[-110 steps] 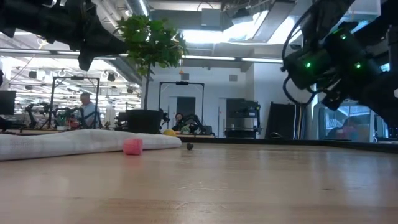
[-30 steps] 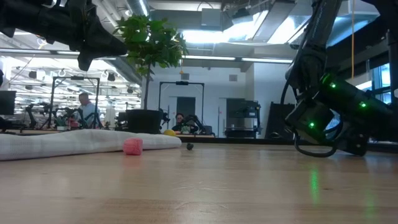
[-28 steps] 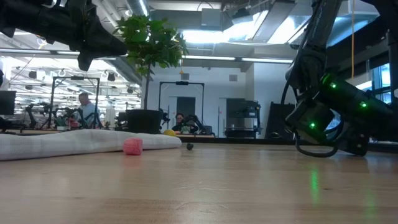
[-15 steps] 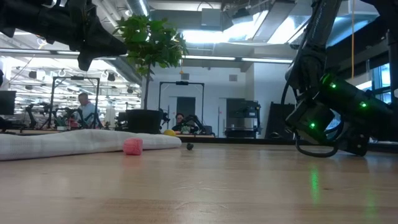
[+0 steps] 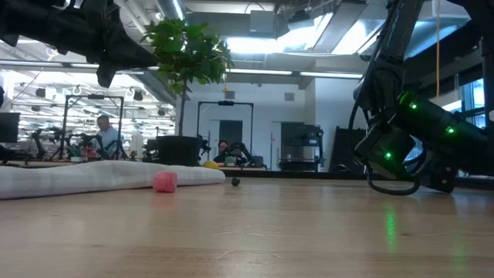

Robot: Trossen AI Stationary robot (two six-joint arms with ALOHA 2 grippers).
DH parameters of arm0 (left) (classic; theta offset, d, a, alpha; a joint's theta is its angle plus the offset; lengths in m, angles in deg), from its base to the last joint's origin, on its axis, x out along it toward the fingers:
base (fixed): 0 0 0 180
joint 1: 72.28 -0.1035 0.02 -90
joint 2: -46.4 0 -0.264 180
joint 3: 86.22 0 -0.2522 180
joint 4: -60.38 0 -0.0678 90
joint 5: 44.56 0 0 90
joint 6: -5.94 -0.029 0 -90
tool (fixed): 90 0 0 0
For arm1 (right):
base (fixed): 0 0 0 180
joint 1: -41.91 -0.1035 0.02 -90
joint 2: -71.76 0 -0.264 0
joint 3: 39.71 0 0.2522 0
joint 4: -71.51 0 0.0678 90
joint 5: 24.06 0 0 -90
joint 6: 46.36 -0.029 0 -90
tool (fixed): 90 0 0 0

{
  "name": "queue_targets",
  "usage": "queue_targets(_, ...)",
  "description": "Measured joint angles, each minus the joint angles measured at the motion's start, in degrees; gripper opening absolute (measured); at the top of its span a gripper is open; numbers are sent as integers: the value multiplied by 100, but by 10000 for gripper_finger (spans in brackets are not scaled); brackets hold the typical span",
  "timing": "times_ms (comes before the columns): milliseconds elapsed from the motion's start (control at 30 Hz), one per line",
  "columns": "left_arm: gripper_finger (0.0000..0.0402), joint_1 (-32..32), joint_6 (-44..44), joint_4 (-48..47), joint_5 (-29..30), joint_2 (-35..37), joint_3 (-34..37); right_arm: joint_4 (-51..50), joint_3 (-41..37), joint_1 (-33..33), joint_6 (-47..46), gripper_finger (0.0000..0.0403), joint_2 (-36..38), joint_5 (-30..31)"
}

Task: Pick and placing Produce into tupperware
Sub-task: Put the red strawberry into the transparent bin

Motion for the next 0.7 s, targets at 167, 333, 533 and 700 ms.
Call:
queue_targets(167,1,0,0,0,2,2,0,-60,0,0,-33,84,0,0)
queue_targets(333,11,0,0,0,0,2,0,-156,49,0,-63,83,-2,4)
queue_targets(533,25,0,1,0,0,1,0,-397,443,0,-102,67,-7,63)
queue_targets(700,33,0,2,2,0,2,0,-571,868,0,36,13,-7,92)
